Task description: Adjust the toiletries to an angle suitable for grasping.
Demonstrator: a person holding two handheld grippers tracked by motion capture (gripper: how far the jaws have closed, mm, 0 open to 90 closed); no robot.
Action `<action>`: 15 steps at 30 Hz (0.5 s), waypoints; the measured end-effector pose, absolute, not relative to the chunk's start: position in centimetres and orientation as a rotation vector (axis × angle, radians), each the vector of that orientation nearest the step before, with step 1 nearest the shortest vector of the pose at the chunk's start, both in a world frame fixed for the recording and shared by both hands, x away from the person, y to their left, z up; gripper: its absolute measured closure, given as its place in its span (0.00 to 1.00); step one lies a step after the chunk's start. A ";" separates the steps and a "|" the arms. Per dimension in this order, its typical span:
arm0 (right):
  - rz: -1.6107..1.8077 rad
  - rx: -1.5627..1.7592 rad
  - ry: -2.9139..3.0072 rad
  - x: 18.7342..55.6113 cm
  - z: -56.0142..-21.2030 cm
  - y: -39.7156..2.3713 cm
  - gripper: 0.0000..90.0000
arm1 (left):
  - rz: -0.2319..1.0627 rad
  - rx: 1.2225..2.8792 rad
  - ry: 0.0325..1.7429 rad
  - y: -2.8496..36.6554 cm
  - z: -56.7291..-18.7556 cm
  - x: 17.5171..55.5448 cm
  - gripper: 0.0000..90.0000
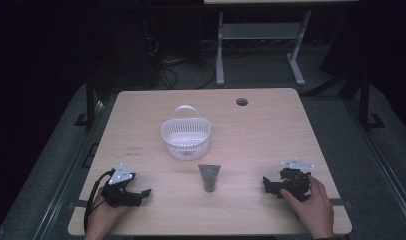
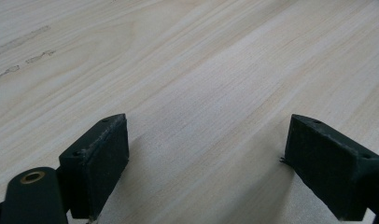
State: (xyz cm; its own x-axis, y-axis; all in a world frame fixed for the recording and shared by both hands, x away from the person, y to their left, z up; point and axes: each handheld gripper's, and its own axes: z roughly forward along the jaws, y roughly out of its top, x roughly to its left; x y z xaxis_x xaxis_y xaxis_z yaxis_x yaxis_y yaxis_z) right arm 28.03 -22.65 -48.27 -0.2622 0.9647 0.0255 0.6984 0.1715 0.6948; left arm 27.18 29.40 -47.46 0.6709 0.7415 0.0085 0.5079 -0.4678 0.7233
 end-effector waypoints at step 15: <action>0.845 1.569 2.031 28.0 -48.3 -22.6 0.00 | 0.404 2.178 0.981 29.0 -46.8 26.9 0.32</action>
State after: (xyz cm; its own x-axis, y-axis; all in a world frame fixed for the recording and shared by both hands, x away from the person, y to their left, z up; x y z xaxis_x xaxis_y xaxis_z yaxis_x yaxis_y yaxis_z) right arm 28.04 -22.65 -48.27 -0.2623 0.9647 0.0256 0.6983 0.1714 0.6950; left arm 26.93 29.05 -46.77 0.6641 0.7476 -0.0039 0.5280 -0.4653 0.7104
